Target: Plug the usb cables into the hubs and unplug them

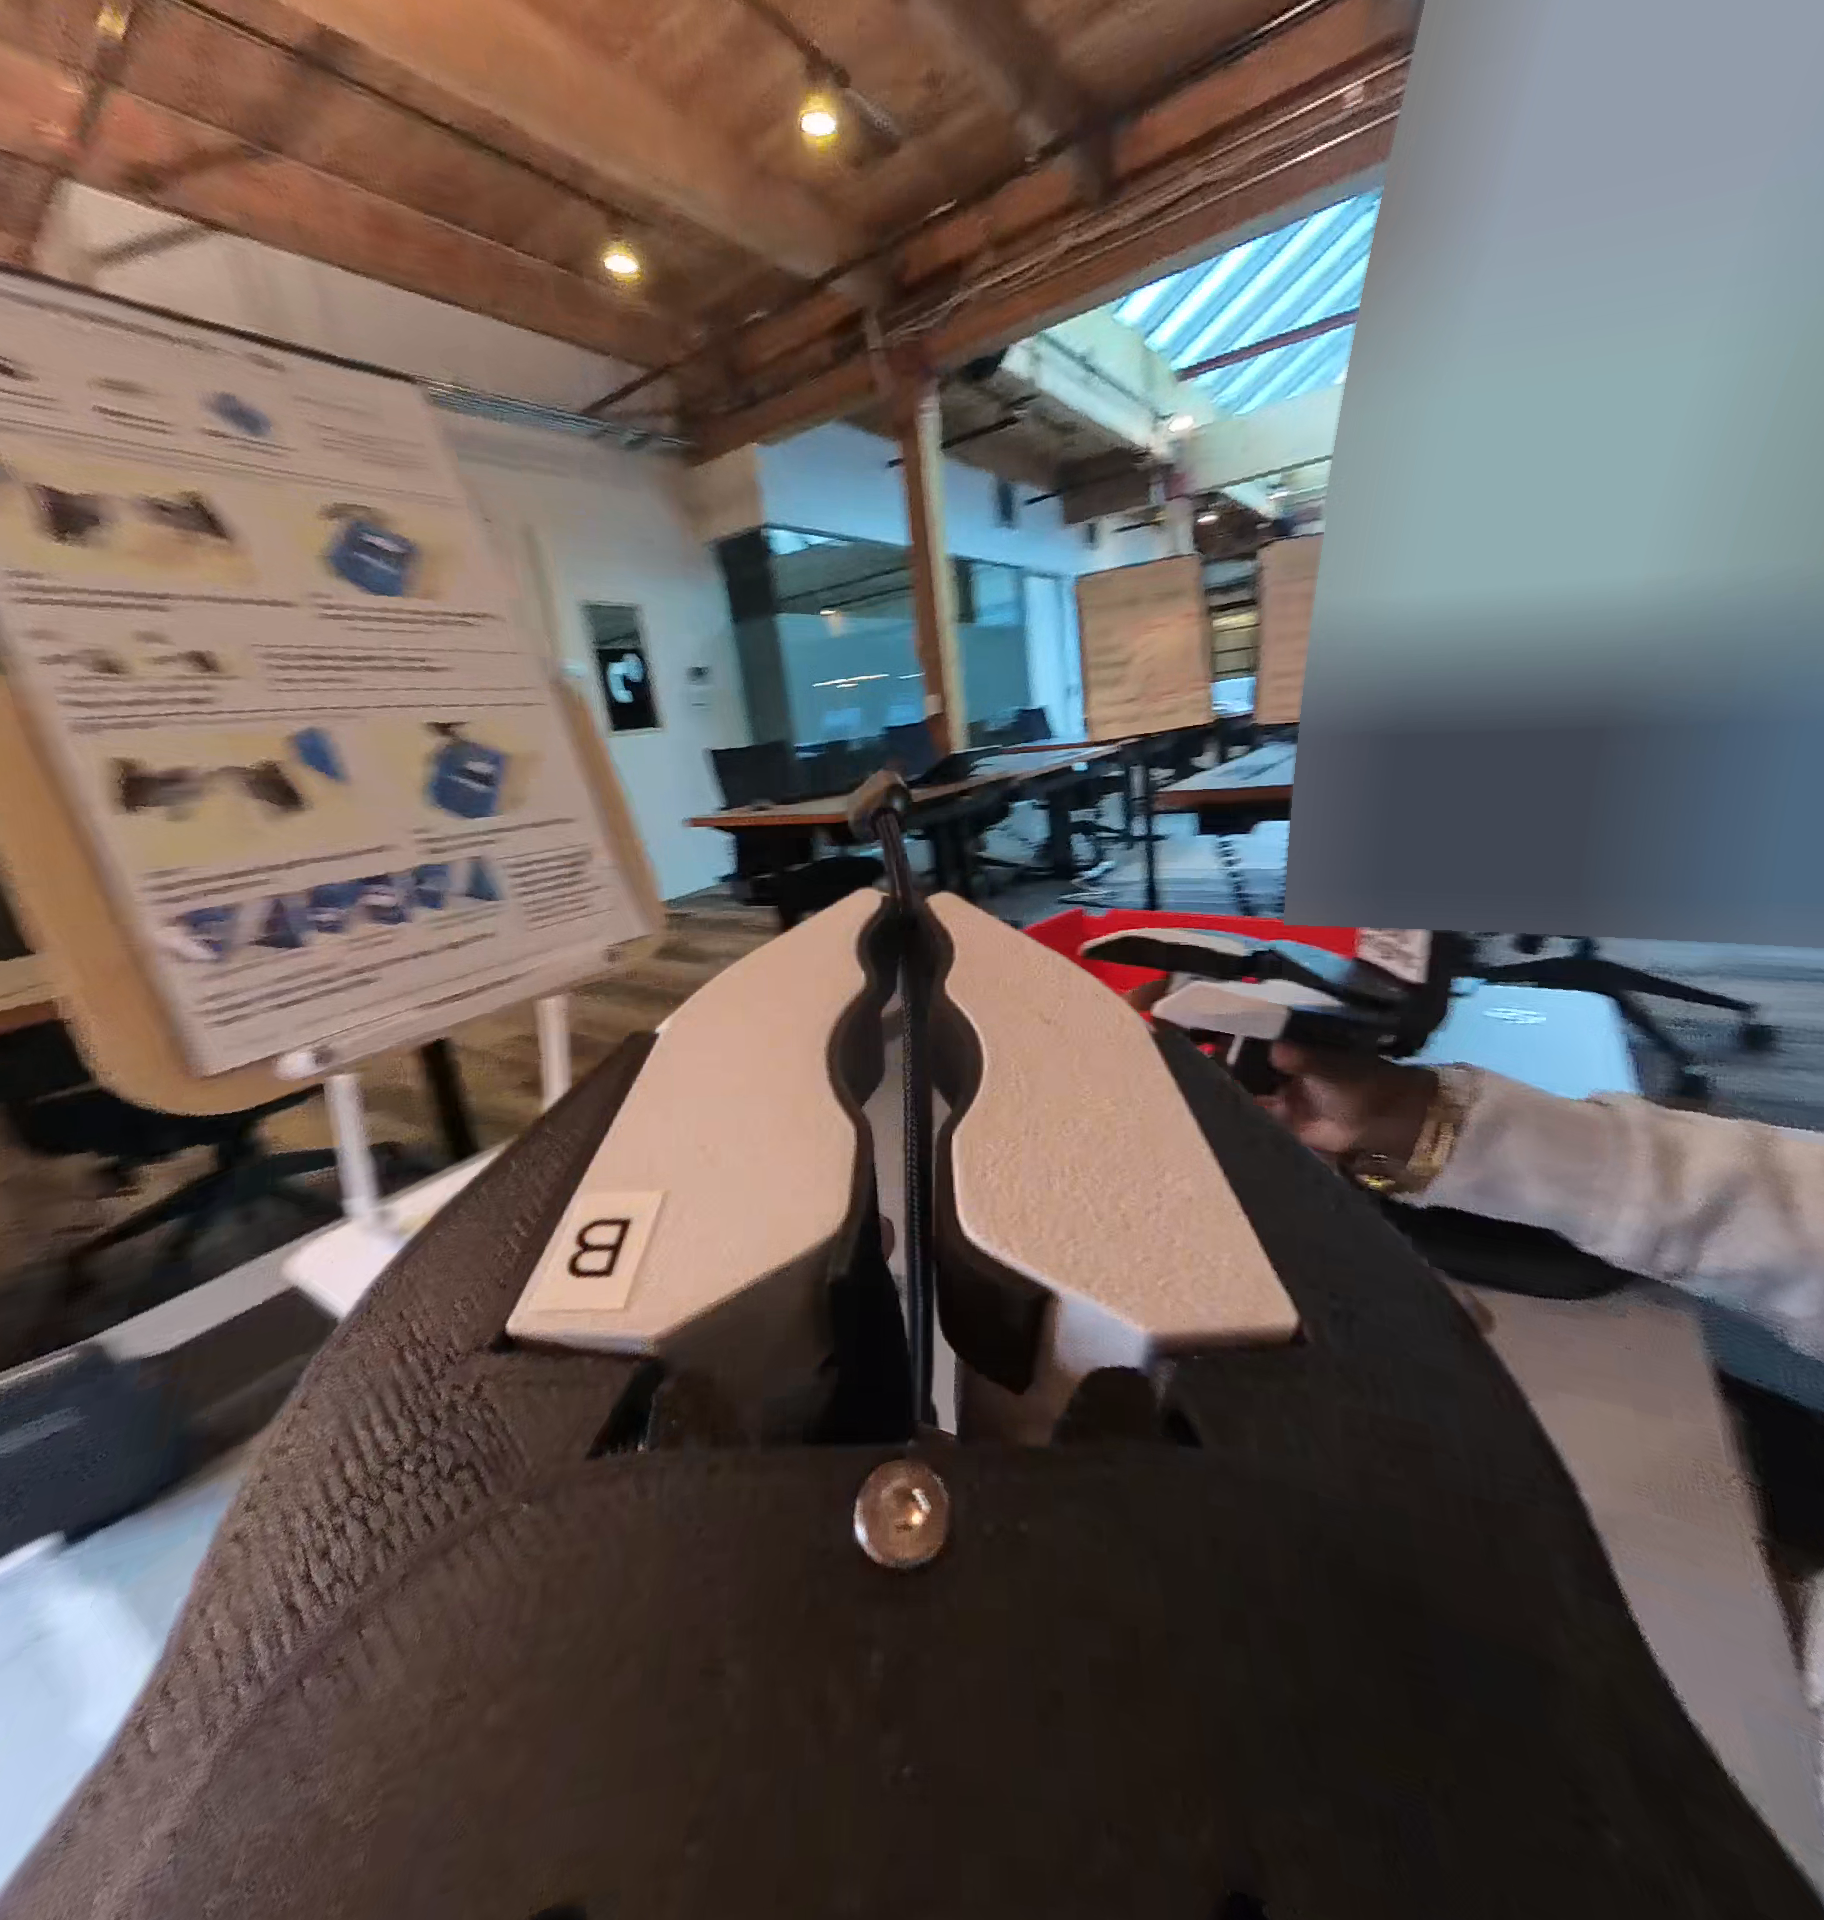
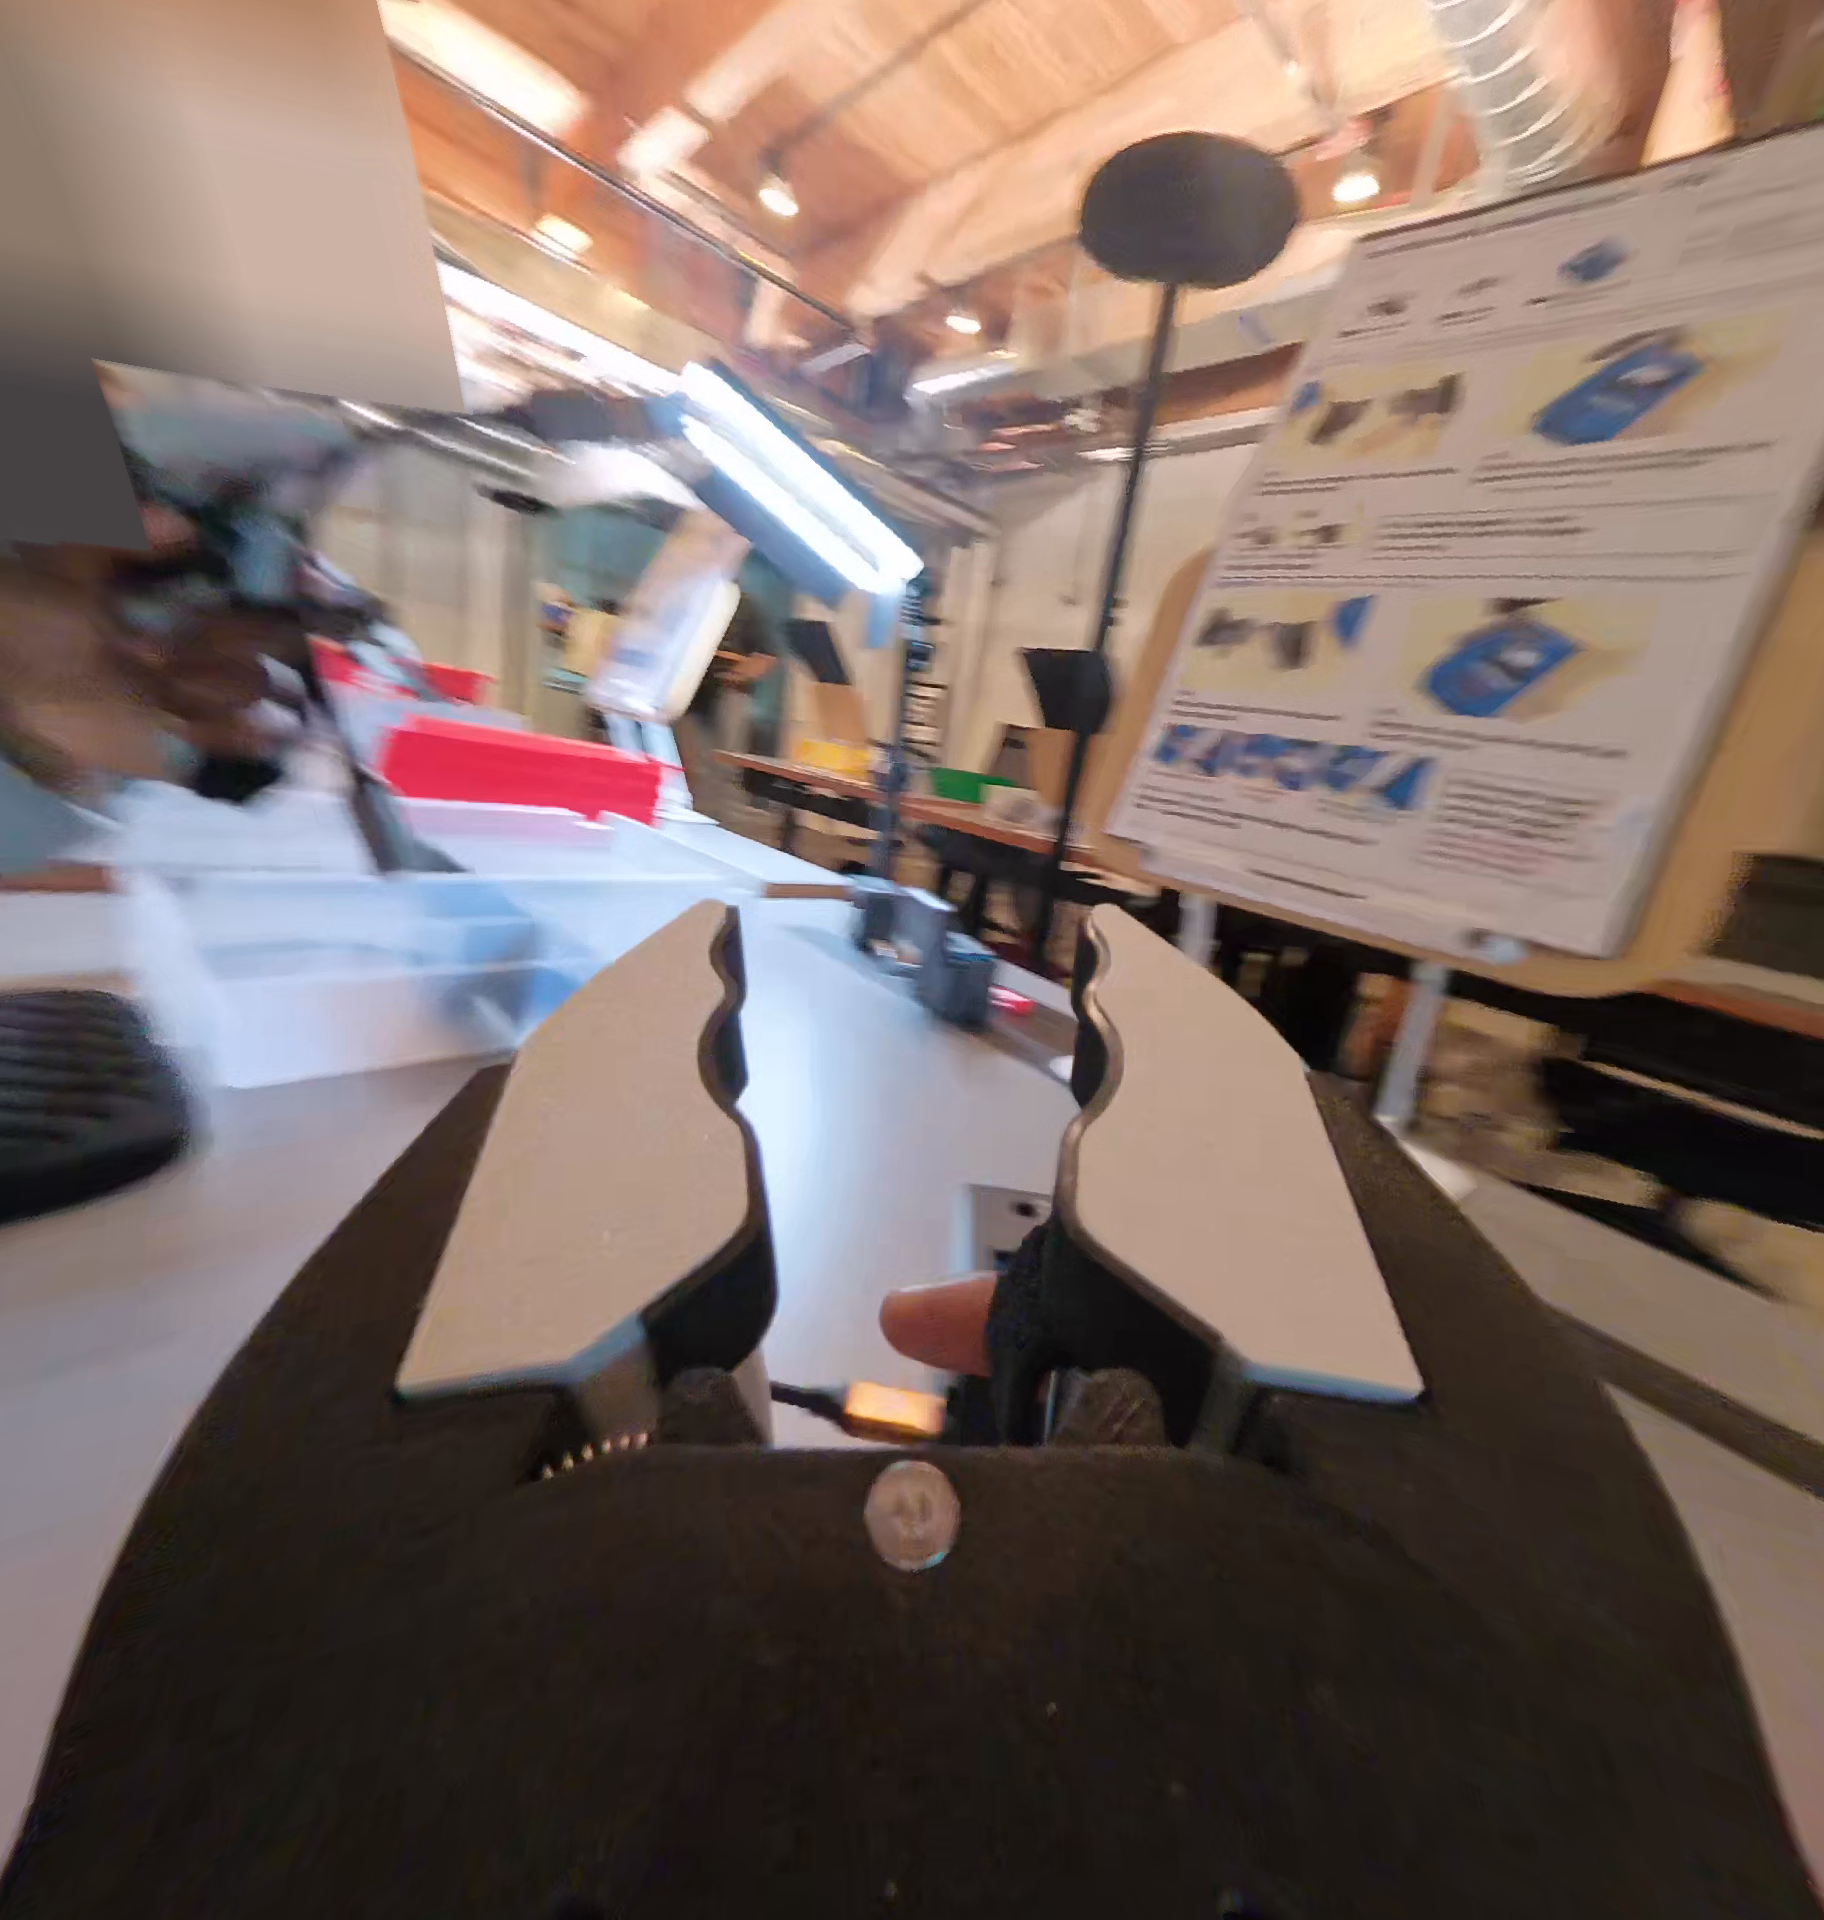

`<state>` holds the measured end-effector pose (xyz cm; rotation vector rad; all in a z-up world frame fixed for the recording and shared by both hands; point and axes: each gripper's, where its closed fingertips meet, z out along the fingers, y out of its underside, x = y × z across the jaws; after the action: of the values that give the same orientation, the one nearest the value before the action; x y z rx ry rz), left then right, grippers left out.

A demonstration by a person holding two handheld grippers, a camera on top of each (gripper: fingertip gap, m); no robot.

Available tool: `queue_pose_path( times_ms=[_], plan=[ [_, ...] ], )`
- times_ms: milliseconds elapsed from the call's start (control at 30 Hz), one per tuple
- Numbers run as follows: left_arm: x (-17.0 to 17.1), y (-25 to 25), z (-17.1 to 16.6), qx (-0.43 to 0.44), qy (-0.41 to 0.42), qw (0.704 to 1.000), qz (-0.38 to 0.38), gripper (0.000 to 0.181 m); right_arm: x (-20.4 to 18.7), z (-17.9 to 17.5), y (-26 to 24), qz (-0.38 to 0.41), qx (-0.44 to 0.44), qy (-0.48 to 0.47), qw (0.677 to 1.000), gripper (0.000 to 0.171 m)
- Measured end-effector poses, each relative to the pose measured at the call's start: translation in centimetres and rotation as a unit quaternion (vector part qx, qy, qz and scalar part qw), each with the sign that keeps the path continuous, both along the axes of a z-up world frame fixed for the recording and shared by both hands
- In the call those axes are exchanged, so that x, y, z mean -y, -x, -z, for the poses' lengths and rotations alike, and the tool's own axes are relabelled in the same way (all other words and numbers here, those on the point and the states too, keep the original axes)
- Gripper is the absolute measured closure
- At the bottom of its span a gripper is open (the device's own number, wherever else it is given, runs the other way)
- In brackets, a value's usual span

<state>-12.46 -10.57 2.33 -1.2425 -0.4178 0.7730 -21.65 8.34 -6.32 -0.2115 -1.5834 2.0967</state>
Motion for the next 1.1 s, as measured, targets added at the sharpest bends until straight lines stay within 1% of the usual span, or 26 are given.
queue_pose_path(
  times_ms=[67, 100, 200, 267, 367, 467, 633, 667, 700, 733, 767, 833, 900, 967, 1033, 1067, 1100],
  plan=[
    [-2.4, 0.2, 1.1, 0.015, 0.001, 0.999, 0.044, 0.178, 0.9, -0.5, -1.6, -0.071, 0.019, 0.011, 0.997, 0.108],
    [-3.5, 0.2, 1.7, 0.022, 0.004, 0.998, 0.061, 0.178, 1.2, -0.8, -2.1, -0.080, 0.008, 0.011, 0.997, 0.107],
    [-6.1, 0.2, 3.6, 0.046, 0.027, 0.994, 0.100, 0.178, 1.8, -1.7, -3.3, -0.036, -0.099, -0.027, 0.994, 0.108],
    [-7.1, 0.1, 4.5, 0.060, 0.042, 0.990, 0.119, 0.178, 2.2, -1.9, -4.2, -0.021, -0.150, -0.057, 0.987, 0.110],
    [-7.8, -0.5, 5.4, 0.080, 0.054, 0.983, 0.154, 0.178, 2.5, -2.5, -5.4, -0.031, -0.185, -0.068, 0.980, 0.117],
    [-8.1, -1.3, 6.0, 0.102, 0.057, 0.975, 0.188, 0.178, 3.0, -2.9, -6.3, -0.045, -0.212, -0.081, 0.973, 0.120],
    [-8.3, -2.6, 6.6, 0.126, 0.051, 0.961, 0.240, 0.178, 4.7, -3.0, -8.5, -0.105, -0.252, -0.112, 0.955, 0.126],
    [-8.3, -2.8, 6.6, 0.127, 0.050, 0.960, 0.247, 0.178, 5.0, -2.9, -8.8, -0.112, -0.259, -0.120, 0.952, 0.131],
    [-8.3, -2.9, 6.7, 0.127, 0.050, 0.958, 0.251, 0.178, 5.4, -2.8, -8.9, -0.115, -0.263, -0.126, 0.950, 0.140],
    [-8.3, -3.0, 6.7, 0.127, 0.050, 0.958, 0.253, 0.178, 5.7, -2.7, -9.1, -0.118, -0.269, -0.132, 0.947, 0.147],
    [-8.2, -3.0, 6.7, 0.128, 0.050, 0.958, 0.254, 0.179, 5.9, -2.7, -9.4, -0.123, -0.277, -0.137, 0.943, 0.158],
    [-7.8, -2.7, 6.6, 0.133, 0.045, 0.959, 0.247, 0.178, 6.1, -2.6, -9.7, -0.125, -0.288, -0.151, 0.937, 0.160],
    [-7.1, -1.4, 6.6, 0.131, 0.043, 0.970, 0.200, 0.174, 6.3, -2.5, -9.4, -0.103, -0.298, -0.166, 0.934, 0.162],
    [-5.8, -0.1, 5.8, 0.091, 0.026, 0.987, 0.129, 0.155, 6.5, -2.5, -8.5, -0.062, -0.299, -0.176, 0.936, 0.163],
    [-4.7, 0.0, 4.2, 0.028, -0.001, 0.997, 0.076, 0.151, 6.6, -2.3, -7.0, -0.032, -0.257, -0.180, 0.949, 0.164],
    [-4.8, -0.6, 3.6, 0.000, -0.009, 0.997, 0.071, 0.152, 6.5, -2.2, -5.9, -0.019, -0.218, -0.169, 0.961, 0.164],
    [-5.3, -1.4, 3.5, -0.010, -0.009, 0.996, 0.083, 0.153, 6.5, -2.0, -4.8, -0.013, -0.165, -0.155, 0.974, 0.164]
  ],
)
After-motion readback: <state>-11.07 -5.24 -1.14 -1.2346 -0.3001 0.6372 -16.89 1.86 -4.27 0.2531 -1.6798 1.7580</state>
